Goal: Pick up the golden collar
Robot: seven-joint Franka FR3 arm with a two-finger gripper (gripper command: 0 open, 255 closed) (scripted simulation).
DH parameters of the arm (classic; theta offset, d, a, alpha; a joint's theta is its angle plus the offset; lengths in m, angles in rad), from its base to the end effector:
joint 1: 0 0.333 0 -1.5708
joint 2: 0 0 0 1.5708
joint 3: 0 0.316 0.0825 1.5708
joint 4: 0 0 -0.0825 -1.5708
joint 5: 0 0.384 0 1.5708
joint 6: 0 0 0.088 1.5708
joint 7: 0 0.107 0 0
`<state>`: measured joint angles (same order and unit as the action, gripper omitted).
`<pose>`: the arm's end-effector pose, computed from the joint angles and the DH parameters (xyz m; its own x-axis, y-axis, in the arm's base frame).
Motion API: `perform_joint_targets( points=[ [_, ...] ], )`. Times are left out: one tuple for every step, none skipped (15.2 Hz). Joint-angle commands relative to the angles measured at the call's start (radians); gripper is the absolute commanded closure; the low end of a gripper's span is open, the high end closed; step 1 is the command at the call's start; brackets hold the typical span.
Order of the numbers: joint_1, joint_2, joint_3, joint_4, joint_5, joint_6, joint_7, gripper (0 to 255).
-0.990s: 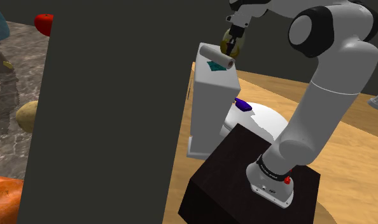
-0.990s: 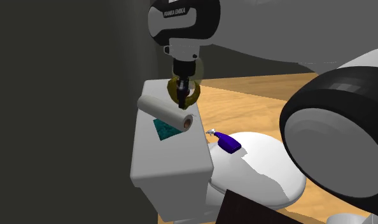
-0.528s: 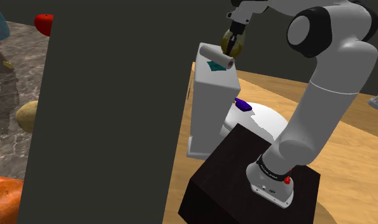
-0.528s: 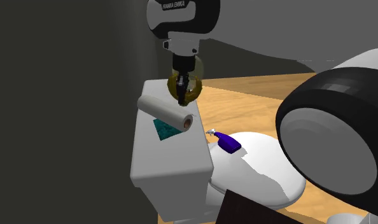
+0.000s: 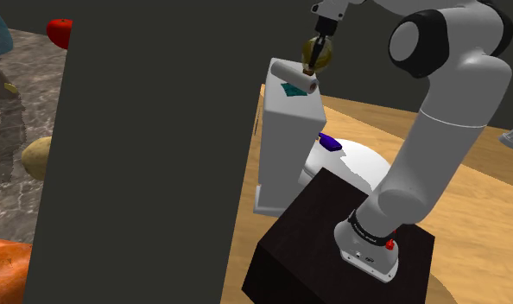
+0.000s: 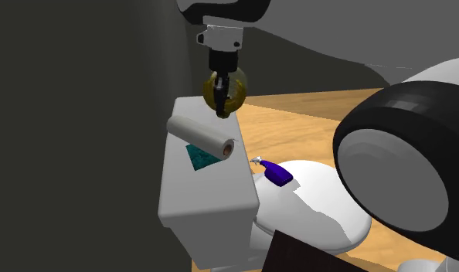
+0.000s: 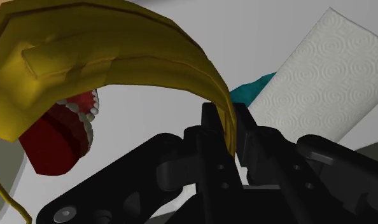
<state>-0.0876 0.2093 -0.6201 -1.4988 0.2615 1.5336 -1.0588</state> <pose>0.4945 -0.3416 0.5551 0.9413 0.3330 0.0549 0.3373 -0.9229 -0.1855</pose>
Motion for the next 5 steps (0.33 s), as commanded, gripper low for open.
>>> perform_joint_targets(
  points=[
    [-0.006, 0.009, -0.001, 0.039, 0.005, -0.032, 0.002, 255],
    [-0.008, 0.012, -0.001, 0.056, 0.006, -0.046, 0.004, 255],
    [-0.011, 0.015, -0.002, 0.074, 0.009, -0.061, 0.005, 255],
    [-0.011, 0.016, -0.002, 0.076, 0.009, -0.063, 0.005, 255],
    [-0.011, 0.016, -0.002, 0.076, 0.009, -0.063, 0.005, 255]
  ],
)
